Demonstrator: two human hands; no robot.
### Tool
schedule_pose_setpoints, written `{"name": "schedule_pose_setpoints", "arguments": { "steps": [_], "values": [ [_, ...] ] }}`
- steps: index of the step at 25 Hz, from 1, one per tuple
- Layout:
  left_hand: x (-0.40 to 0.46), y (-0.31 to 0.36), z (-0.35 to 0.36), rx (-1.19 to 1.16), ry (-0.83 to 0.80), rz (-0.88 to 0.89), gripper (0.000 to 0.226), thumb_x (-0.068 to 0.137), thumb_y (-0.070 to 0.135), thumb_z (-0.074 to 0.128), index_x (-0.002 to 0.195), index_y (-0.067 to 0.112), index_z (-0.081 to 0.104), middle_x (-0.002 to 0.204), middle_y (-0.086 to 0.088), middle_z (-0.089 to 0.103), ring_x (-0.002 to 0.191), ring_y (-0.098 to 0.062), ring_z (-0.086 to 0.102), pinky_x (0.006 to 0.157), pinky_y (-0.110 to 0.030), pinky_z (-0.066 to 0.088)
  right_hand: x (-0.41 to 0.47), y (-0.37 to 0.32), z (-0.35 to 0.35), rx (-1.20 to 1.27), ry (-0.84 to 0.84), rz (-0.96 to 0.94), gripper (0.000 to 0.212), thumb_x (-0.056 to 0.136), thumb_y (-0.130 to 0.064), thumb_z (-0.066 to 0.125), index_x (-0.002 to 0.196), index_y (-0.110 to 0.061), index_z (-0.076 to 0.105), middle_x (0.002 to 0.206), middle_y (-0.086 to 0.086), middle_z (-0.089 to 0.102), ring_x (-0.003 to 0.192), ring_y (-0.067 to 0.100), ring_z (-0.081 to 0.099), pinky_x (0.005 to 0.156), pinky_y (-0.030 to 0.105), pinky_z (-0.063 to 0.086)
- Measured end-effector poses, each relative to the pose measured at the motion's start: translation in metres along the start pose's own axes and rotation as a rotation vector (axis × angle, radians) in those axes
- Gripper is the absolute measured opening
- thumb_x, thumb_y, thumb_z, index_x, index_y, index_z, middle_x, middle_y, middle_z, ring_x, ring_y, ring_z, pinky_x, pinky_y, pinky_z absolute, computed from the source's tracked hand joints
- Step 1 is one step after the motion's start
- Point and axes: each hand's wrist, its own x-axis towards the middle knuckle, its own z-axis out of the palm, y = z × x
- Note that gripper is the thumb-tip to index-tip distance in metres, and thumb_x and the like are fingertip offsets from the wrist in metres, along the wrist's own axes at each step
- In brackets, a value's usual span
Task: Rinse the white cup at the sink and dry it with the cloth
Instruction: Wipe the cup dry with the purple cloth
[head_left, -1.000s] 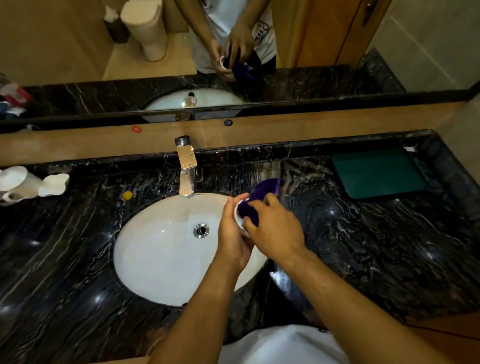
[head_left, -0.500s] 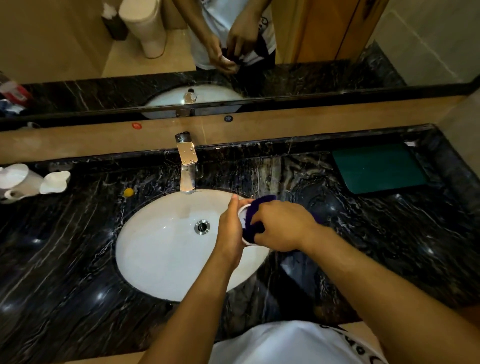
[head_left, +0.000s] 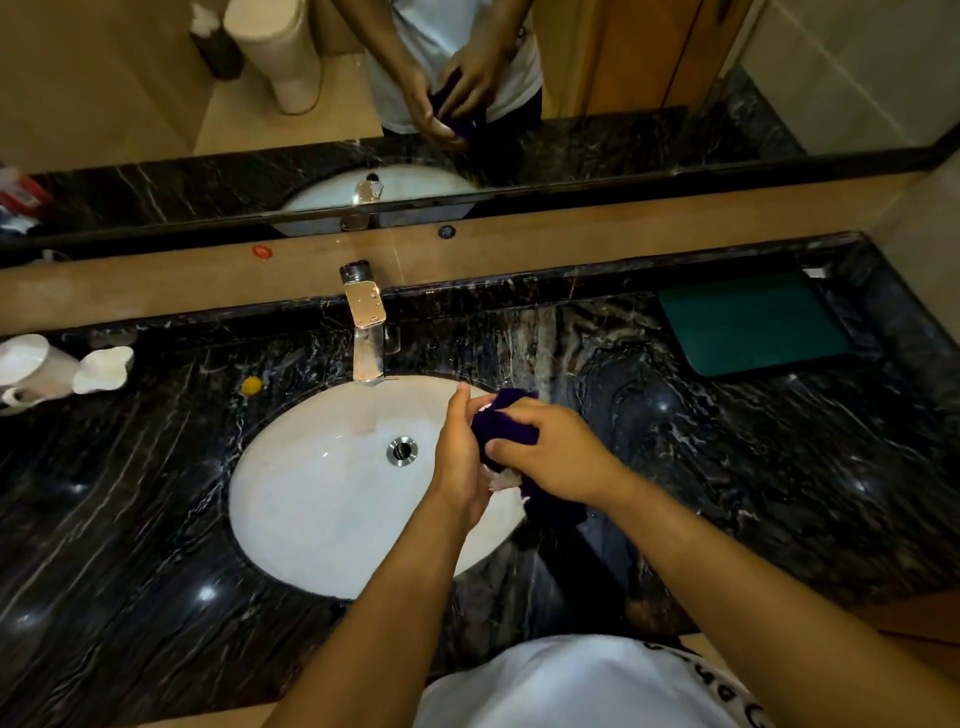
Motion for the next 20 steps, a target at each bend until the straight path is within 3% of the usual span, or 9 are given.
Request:
{"name": "schedule_pose_setpoints", "arguments": {
  "steps": [3, 5, 7, 9, 11, 15, 18, 20],
  "values": [
    [0.002, 0.003, -0.002, 0.009, -0.048, -0.012, 0.045, 0.099, 0.052, 0.045, 0.100, 0.016, 0.072, 0.094, -0.014, 0.076, 0.077, -0.027, 0.074, 0.061, -0.041, 0.061, 0.001, 0.005, -0.030, 0.059, -0.204, 0.151, 0.013, 0.083, -0.026, 0.074, 0.091, -0.018, 0.077, 0.080, 0.009, 0.077, 0.068, 0.025, 0.073, 0.067, 0.037, 0.059],
    [0.001, 0.007, 0.000, -0.007, -0.061, -0.030, 0.030, 0.095, 0.045, 0.053, 0.097, 0.021, 0.073, 0.100, -0.014, 0.075, 0.082, -0.030, 0.074, 0.062, -0.048, 0.060, 0.002, 0.011, -0.045, 0.040, -0.192, 0.173, 0.013, 0.084, -0.025, 0.074, 0.094, -0.018, 0.077, 0.080, 0.012, 0.077, 0.066, 0.024, 0.073, 0.062, 0.034, 0.056],
    [0.004, 0.008, 0.004, -0.031, -0.043, 0.019, 0.015, 0.091, 0.023, 0.060, 0.099, 0.022, 0.072, 0.110, -0.016, 0.073, 0.094, -0.036, 0.070, 0.066, -0.054, 0.061, 0.005, 0.018, -0.056, 0.125, 0.007, 0.170, 0.011, 0.086, -0.023, 0.073, 0.096, -0.022, 0.077, 0.081, 0.008, 0.078, 0.065, 0.019, 0.071, 0.061, 0.033, 0.053],
    [0.011, 0.005, 0.009, 0.012, -0.030, 0.077, 0.029, 0.088, 0.001, 0.054, 0.107, 0.018, 0.067, 0.119, -0.017, 0.063, 0.102, -0.041, 0.063, 0.068, -0.059, 0.061, 0.006, 0.027, -0.068, 0.315, 0.308, 0.189, 0.009, 0.088, -0.022, 0.071, 0.094, -0.028, 0.075, 0.082, -0.005, 0.079, 0.072, 0.010, 0.072, 0.066, 0.028, 0.054],
    [0.017, -0.001, 0.024, 0.022, -0.072, 0.062, 0.037, 0.087, -0.010, 0.046, 0.114, 0.012, 0.060, 0.126, -0.020, 0.053, 0.106, -0.046, 0.056, 0.068, -0.059, 0.061, 0.011, 0.039, -0.087, 0.583, 0.526, 0.265, 0.008, 0.090, -0.024, 0.066, 0.094, -0.026, 0.073, 0.090, -0.005, 0.077, 0.082, 0.015, 0.071, 0.076, 0.032, 0.055],
    [0.042, -0.011, 0.069, 0.079, -0.117, 0.030, 0.039, 0.090, -0.013, 0.049, 0.119, 0.010, 0.062, 0.130, -0.021, 0.054, 0.112, -0.049, 0.057, 0.074, -0.064, 0.060, 0.016, 0.061, -0.125, 1.129, 0.666, 0.344, 0.019, 0.089, -0.015, 0.045, 0.094, -0.014, 0.064, 0.099, 0.012, 0.066, 0.088, 0.026, 0.062, 0.088, 0.041, 0.048],
    [0.069, -0.023, 0.128, 0.209, -0.109, 0.023, 0.038, 0.091, -0.009, 0.057, 0.127, 0.005, 0.062, 0.132, -0.024, 0.060, 0.115, -0.046, 0.060, 0.081, -0.063, 0.059, 0.012, 0.089, -0.163, 0.972, 0.764, 0.317, 0.029, 0.089, 0.001, 0.042, 0.104, -0.008, 0.065, 0.108, 0.017, 0.066, 0.094, 0.031, 0.063, 0.095, 0.049, 0.049],
    [0.089, -0.032, 0.170, 0.314, -0.093, 0.045, 0.039, 0.090, -0.004, 0.066, 0.128, -0.001, 0.060, 0.130, -0.024, 0.063, 0.111, -0.042, 0.065, 0.069, -0.050, 0.063, 0.011, 0.113, -0.196, 0.769, 0.763, 0.336, 0.040, 0.090, 0.001, 0.050, 0.127, -0.011, 0.062, 0.123, 0.015, 0.067, 0.107, 0.031, 0.065, 0.098, 0.048, 0.052]
  ]
}}
